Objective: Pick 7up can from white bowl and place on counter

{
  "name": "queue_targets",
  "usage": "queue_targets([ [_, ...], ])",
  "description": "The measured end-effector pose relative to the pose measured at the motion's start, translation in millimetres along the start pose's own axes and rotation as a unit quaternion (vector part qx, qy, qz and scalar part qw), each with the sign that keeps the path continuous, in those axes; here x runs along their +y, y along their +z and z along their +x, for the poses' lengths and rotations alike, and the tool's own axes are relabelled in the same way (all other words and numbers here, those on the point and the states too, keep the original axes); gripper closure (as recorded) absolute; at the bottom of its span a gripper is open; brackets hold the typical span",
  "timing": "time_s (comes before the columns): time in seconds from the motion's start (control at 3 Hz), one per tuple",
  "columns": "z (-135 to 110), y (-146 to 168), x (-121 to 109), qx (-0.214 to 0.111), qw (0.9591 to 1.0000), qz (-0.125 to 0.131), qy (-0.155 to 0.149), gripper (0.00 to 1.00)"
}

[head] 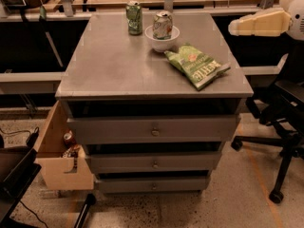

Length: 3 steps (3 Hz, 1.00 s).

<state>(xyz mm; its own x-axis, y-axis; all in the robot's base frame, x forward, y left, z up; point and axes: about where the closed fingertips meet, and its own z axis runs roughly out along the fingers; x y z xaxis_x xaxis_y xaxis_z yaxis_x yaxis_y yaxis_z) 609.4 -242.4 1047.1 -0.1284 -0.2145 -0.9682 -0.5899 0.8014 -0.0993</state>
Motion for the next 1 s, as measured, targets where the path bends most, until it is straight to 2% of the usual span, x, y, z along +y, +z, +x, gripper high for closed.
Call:
queue_targets([
  [0.33,-2,26,-2,-0.028,0.9995,-0.006,0.014,0.0],
  [0.67,-4,99,-14,-0.057,0.9983,-0.01,0.003,0.0],
  [1.0,7,149,-24,-0.06,0.998,-0.016,0.005,0.0],
])
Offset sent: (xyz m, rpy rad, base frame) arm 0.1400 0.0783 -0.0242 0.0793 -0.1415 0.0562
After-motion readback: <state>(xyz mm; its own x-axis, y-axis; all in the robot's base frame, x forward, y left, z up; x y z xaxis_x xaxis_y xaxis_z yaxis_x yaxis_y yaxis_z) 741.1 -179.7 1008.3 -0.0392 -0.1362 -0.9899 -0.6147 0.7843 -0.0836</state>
